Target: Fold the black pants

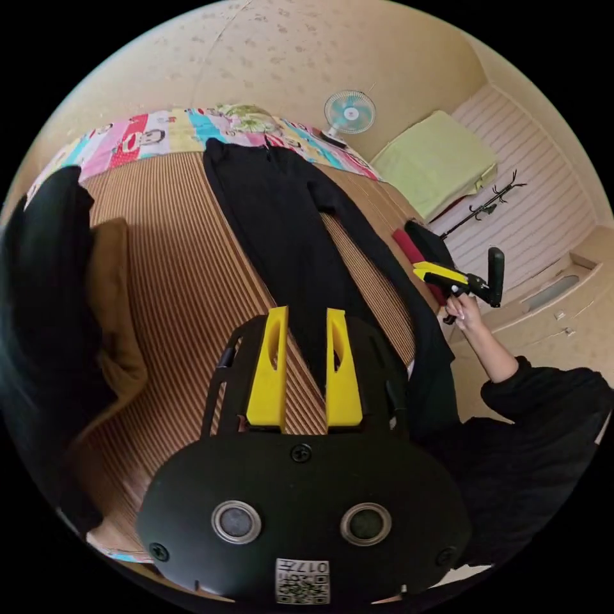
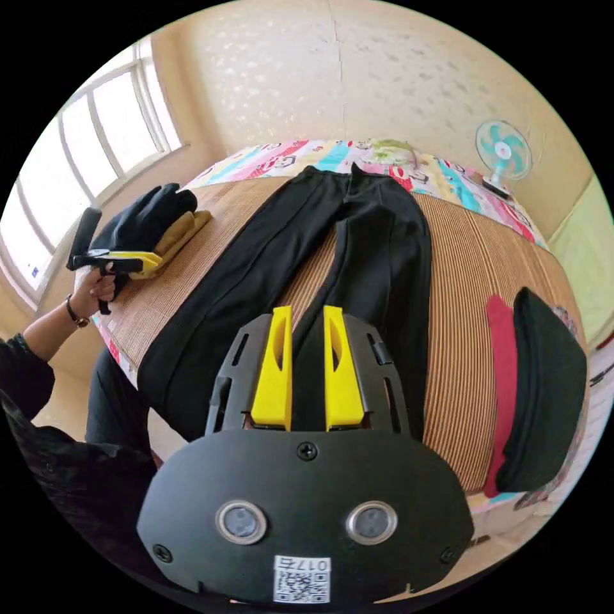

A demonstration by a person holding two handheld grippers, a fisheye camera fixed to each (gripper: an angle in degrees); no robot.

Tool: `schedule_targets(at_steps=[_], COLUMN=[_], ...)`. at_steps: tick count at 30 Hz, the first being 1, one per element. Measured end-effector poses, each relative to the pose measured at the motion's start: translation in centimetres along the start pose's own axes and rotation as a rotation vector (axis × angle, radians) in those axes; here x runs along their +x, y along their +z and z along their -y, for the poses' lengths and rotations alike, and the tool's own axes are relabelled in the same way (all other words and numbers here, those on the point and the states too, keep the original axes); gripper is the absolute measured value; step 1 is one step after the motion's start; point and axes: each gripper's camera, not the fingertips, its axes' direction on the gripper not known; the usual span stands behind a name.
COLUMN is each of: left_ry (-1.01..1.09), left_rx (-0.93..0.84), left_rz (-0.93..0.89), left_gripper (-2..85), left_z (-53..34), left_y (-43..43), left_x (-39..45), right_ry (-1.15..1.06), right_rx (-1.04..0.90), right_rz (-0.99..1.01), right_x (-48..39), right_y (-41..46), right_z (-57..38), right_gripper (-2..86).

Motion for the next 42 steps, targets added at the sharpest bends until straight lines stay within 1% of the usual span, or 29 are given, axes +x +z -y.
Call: schedule_targets(at_steps=[2, 3, 4, 5, 6, 7, 9, 11, 13, 16, 17, 18, 19, 20, 21, 23, 26, 27, 29, 31, 32, 33, 35, 36, 37, 38, 39, 41, 42], left_ry=[0.004, -0.003, -0.023, -0.036, -0.049, -0.106, -0.170, -0.214, -0.197, -0.151, -0.143, -0.134, -0.106, -0.073, -0.059, 0.003, 0.059, 0.067, 0.083, 0.050, 0.031, 0.026, 0.011, 0.003, -0.005, -0.008, -0.009, -0.016, -0.016], left_rx=[-0.022, -0.036, -0.097, -0.067, -0.021, -0.016, -0.030, -0.009, 0.035, 0.051, 0.045, 0.052, 0.080, 0.109, 0.118, 0.116, 0.038, 0.012, -0.143, -0.222, -0.200, -0.185, -0.124, -0.112, -0.092, -0.077, -0.072, -0.059, -0.057], left_rz=[-0.041, -0.044, -0.043, 0.000, 0.036, 0.117, 0.134, 0.060, -0.001, 0.008, -0.008, -0.034, -0.112, -0.202, -0.245, -0.386, -0.470, -0.470, -0.466, -0.486, -0.491, -0.489, -0.491, -0.491, -0.497, -0.505, -0.510, -0.523, -0.526], left_gripper=[9.9, 9.7, 9.4, 8.4, 7.9, 6.0, 5.8, 7.4, 7.6, 7.7, 8.0, 8.2, 8.8, 9.6, 10.2, 13.3, 16.7, 16.9, 15.9, 10.9, 6.5, 4.4, 3.8, 3.8, 3.7, 3.7, 3.7, 3.6, 3.6], left_z=[-5.5, -6.7, -9.1, -11.1, -12.0, -13.1, -13.6, -13.6, -13.2, -11.3, -10.2, -9.7, -8.6, -7.5, -6.9, -3.9, 0.2, 0.9, 2.9, 3.1, 2.7, 2.4, 1.3, 1.1, 0.7, 0.3, 0.2, 0.0, 0.1], left_y=[2.8, 3.5, 5.3, 5.5, 4.8, 3.9, 2.6, 0.7, -1.0, -3.2, -4.1, -4.7, -6.1, -7.5, -8.1, -9.8, -9.2, -8.7, -5.5, -3.5, -3.6, -3.9, -5.6, -6.1, -6.9, -7.7, -8.1, -9.4, -9.7], left_x=[2.3, 3.0, 4.2, 5.4, 6.0, 6.7, 7.3, 7.4, 7.4, 7.6, 7.8, 8.0, 8.8, 9.9, 10.5, 13.6, 16.8, 17.3, 18.5, 18.0, 17.3, 16.9, 15.3, 14.9, 14.2, 13.7, 13.5, 12.9, 12.8], right_ry=[0.240, 0.299, 0.410, 0.505, 0.546, 0.610, 0.666, 0.602, 0.568, 0.462, 0.441, 0.437, 0.456, 0.450, 0.433, 0.257, 0.030, -0.004, -0.083, -0.123, -0.179, -0.213, -0.291, -0.281, -0.211, -0.099, -0.032, 0.161, 0.189], right_rx=[0.038, 0.054, 0.083, 0.094, 0.092, 0.076, 0.009, -0.071, -0.158, -0.192, -0.203, -0.194, -0.125, -0.014, 0.041, 0.186, 0.168, 0.168, 0.170, 0.101, 0.043, 0.016, -0.017, -0.005, 0.024, 0.027, 0.018, -0.049, -0.062], right_rz=[-0.003, -0.010, -0.038, -0.082, -0.107, -0.144, -0.121, 0.023, 0.061, -0.046, -0.029, 0.012, 0.076, 0.139, 0.169, 0.250, 0.361, 0.384, 0.494, 0.579, 0.590, 0.597, 0.721, 0.756, 0.788, 0.752, 0.714, 0.562, 0.536], right_x=[3.7, 4.6, 6.6, 8.5, 9.4, 11.4, 14.4, 17.2, 18.6, 19.2, 19.4, 19.5, 19.6, 19.3, 19.0, 16.9, 13.9, 13.4, 12.4, 12.6, 13.1, 13.5, 18.0, 19.7, 23.6, 27.6, 29.5, 35.7, 36.9], right_y=[-1.9, -2.7, -4.6, -6.3, -7.0, -8.2, -9.1, -9.2, -8.2, -8.4, -9.5, -10.3, -13.0, -16.2, -17.8, -23.2, -25.0, -25.0, -24.1, -22.9, -22.3, -22.1, -22.0, -22.1, -21.9, -21.1, -20.4, -16.4, -15.1], right_z=[-6.6, -8.2, -11.3, -14.1, -15.4, -17.7, -20.1, -21.3, -21.7, -21.8, -21.6, -21.5, -21.3, -21.2, -21.1, -19.5, -16.1, -15.6, -13.9, -12.7, -12.1, -11.8, -10.0, -9.1, -6.8, -3.5, -1.7, 6.6, 8.7], right_gripper=[8.9, 9.2, 9.7, 10.3, 10.6, 11.3, 12.3, 13.4, 12.8, 7.9, 5.6, 4.5, 3.9, 3.5, 3.3, 2.9, 2.8, 2.8, 3.1, 3.4, 3.7, 3.9, 5.4, 6.0, 7.6, 9.9, 11.5, 16.4, 16.7])
